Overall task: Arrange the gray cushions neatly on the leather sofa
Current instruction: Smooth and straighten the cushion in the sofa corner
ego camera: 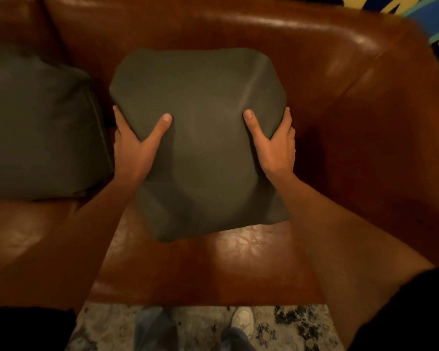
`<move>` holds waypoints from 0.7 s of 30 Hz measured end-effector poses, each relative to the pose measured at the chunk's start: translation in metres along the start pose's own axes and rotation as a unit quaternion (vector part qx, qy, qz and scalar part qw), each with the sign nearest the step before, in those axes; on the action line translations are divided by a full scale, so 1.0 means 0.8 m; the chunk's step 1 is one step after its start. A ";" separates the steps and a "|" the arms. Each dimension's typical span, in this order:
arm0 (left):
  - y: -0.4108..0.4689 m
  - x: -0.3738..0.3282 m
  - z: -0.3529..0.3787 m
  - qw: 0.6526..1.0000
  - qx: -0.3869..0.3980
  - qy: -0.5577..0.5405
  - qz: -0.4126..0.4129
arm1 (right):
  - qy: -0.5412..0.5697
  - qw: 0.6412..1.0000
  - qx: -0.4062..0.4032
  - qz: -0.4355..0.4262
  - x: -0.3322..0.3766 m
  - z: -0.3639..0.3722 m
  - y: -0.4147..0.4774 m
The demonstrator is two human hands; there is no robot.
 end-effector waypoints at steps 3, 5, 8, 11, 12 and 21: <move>0.041 0.007 -0.012 1.000 0.012 -0.004 0.025 | 0.025 1.000 -0.019 0.002 0.014 0.032 0.003; 0.067 0.012 -0.015 0.999 0.032 -0.007 0.043 | 0.037 0.999 -0.036 0.004 0.017 0.053 0.005; 0.098 0.023 -0.018 0.996 0.058 -0.007 0.062 | 0.040 0.997 -0.058 0.013 0.017 0.081 0.006; 0.116 0.031 -0.018 0.994 0.071 -0.009 0.086 | 0.040 0.996 -0.077 0.019 0.014 0.101 0.006; 0.118 0.035 -0.016 0.993 0.072 -0.009 0.094 | 0.038 0.996 -0.080 0.020 0.011 0.105 0.005; 0.114 0.072 0.015 0.990 0.087 0.010 0.109 | 0.020 0.997 -0.063 0.038 -0.005 0.130 0.001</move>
Point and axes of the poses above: each hand's wrist, its own y-axis towards the middle knuckle, its own z-axis out of the palm, x = y × z, the point moved 8 cm from there along y, towards the middle knuckle, and after that the axes turned 8 degrees about y, right-handed, at the moved point
